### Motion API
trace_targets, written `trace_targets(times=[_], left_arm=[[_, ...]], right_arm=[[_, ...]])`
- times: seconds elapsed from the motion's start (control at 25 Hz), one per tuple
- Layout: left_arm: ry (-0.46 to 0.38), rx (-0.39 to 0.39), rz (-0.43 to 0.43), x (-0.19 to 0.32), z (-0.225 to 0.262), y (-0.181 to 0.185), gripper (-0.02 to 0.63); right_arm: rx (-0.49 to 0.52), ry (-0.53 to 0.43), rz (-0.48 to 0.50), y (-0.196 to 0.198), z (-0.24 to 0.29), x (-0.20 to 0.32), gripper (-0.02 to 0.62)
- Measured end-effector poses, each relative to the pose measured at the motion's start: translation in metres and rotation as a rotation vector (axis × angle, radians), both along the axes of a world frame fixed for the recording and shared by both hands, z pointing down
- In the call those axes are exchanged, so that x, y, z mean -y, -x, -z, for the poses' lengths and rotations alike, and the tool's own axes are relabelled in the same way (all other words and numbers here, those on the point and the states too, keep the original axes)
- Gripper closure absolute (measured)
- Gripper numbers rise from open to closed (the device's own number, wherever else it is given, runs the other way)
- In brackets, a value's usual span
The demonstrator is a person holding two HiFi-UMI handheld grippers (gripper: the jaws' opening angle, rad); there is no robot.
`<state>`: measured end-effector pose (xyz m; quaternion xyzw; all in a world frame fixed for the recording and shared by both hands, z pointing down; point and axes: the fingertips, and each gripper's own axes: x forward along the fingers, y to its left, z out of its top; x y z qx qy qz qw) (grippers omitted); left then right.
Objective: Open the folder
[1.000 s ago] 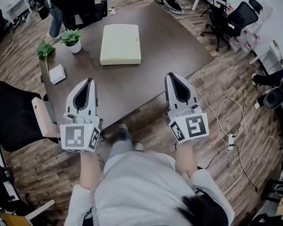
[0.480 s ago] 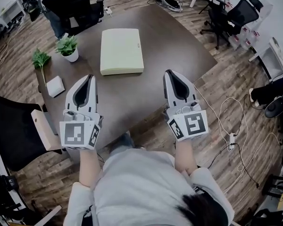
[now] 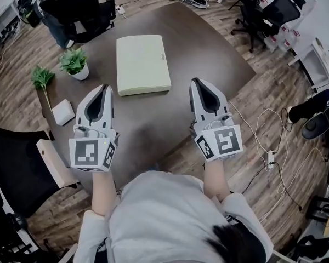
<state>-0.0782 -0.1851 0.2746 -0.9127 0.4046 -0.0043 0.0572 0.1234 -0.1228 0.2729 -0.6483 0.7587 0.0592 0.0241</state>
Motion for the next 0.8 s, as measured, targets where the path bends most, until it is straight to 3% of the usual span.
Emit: trace_targets(times=[0.56,0.8], left_arm=[[0.147,0.078,-0.092,0.051,-0.073,-0.005,0.597],[0.185,0.172,-0.137,0.063,-0.109,-0.007,0.597]], right_arm=[[0.038,0.146,-0.083,0.005,-0.061,0.044,0.580],[0.058,0.211,-0.111,0.009,-0.090,0.055,0.580]])
